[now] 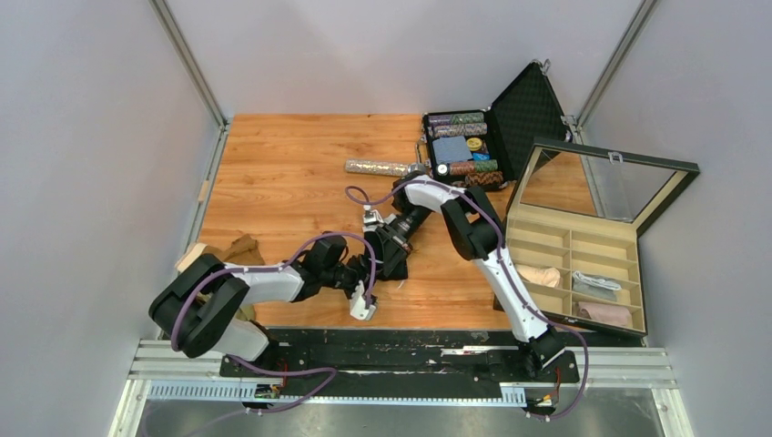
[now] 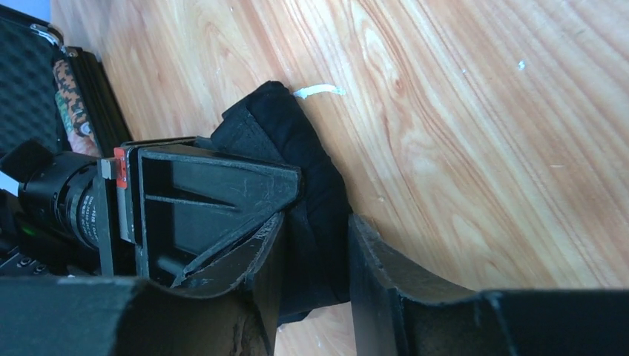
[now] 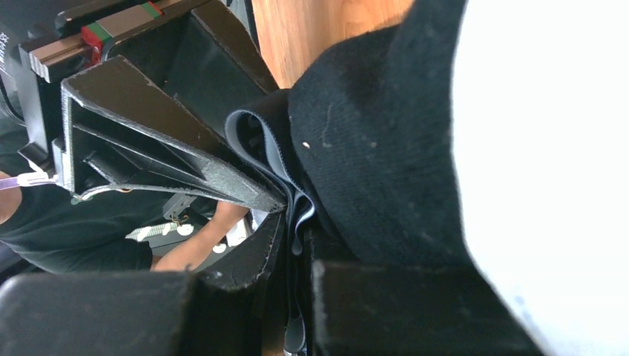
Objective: Roll the underwear
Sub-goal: Roll the underwear to the center of the board.
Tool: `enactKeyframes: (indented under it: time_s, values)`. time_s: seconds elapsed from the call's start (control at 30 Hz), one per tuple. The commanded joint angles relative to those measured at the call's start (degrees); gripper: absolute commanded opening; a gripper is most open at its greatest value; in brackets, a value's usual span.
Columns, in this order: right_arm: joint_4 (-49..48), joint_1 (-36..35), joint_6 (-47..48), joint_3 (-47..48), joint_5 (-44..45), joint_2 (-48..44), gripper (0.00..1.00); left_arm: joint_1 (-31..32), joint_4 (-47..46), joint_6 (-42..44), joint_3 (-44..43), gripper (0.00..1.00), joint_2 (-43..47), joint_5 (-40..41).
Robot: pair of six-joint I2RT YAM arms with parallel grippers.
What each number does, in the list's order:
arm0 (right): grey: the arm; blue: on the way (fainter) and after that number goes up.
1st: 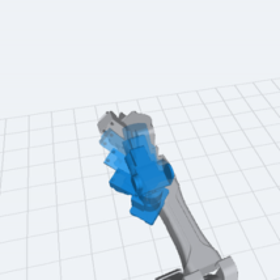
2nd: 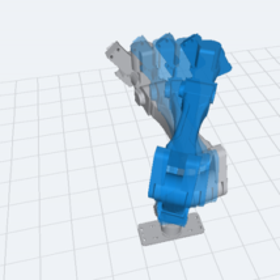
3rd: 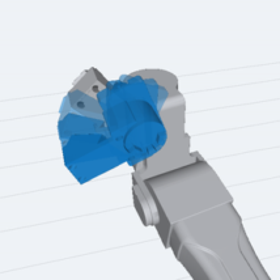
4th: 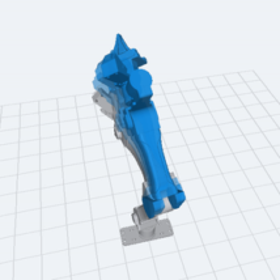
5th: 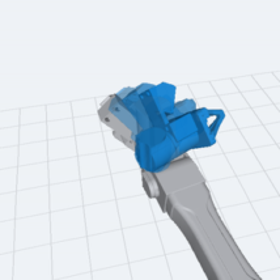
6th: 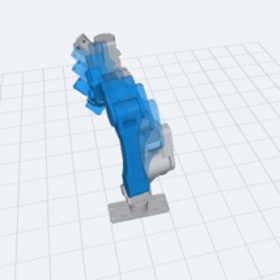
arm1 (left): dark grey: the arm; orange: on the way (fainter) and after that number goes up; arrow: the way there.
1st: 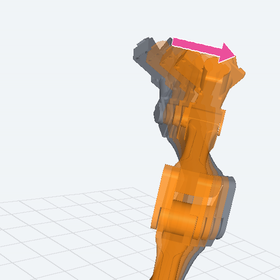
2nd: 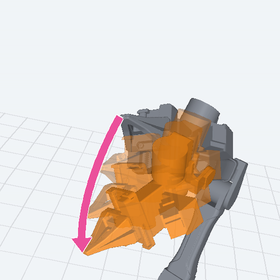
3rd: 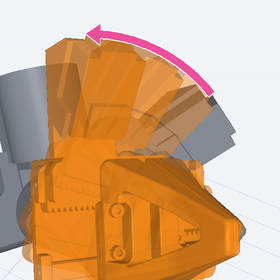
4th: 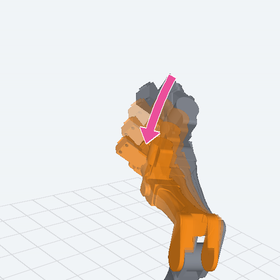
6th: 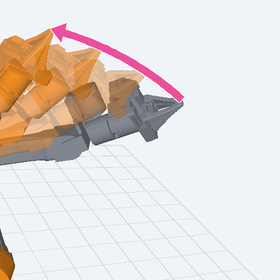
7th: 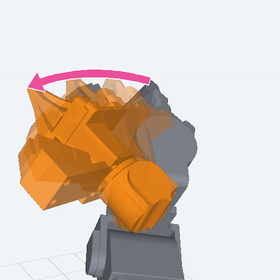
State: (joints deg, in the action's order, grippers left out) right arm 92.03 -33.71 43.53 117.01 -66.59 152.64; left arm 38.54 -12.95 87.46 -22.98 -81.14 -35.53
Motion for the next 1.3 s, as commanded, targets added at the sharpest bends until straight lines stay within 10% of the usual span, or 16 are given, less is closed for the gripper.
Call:
enactKeyframes:
  time_s: [0.0,0.2,0.27,0.3,0.33,0.67,0.97,1.13,1.27]
  values:
    - [-3.96,0.71,0.59,-3.97,-1.79,7.94,0.0,1.47,-2.46,2.99,0.78,0.41,-2.59,5.87]
    - [-5.29,0.79,0.73,-4.44,-2.33,6.43,0.17,3.82,11.13,8.03,-4.56,0.05,-4.66,9.98]
    - [-8.32,1.44,-2.34,-4.68,-2.15,3.87,0.57,4.6,16.91,9.17,-6.89,0.0,-5.32,10.15]
    - [-9.69,1.93,-3.86,-4.69,-2.15,1.27,0.92,4.69,20.47,9.54,-7.69,0.0,-5.95,9.72]
    - [-10.96,2.63,-5.48,-4.43,-1.78,-1.27,0.99,4.76,23.46,9.56,-9.49,0.0,-6.22,8.93]
    - [-21.54,11.85,-7.01,-11.12,10.19,-37.76,1.0,2.7,50.74,-5.92,-32.85,0.0,-14.81,-4.54]
    - [-86.82,18.02,-18.08,-64.16,31.93,-83.63,1.0,-5.32,76.12,-8.29,-55.67,0.0,-34.09,-23.38]
    - [-75.37,10.48,-3.29,-73.93,22.74,-89.64,0.83,-10.09,70.1,-17.68,-55.2,0.0,-36.24,-28.18]
    - [-84.02,1.5,1.59,-78.73,29.95,-85.06,0.73,-11.65,70.44,-18.43,-55.97,0.0,-38.49,-31.07]
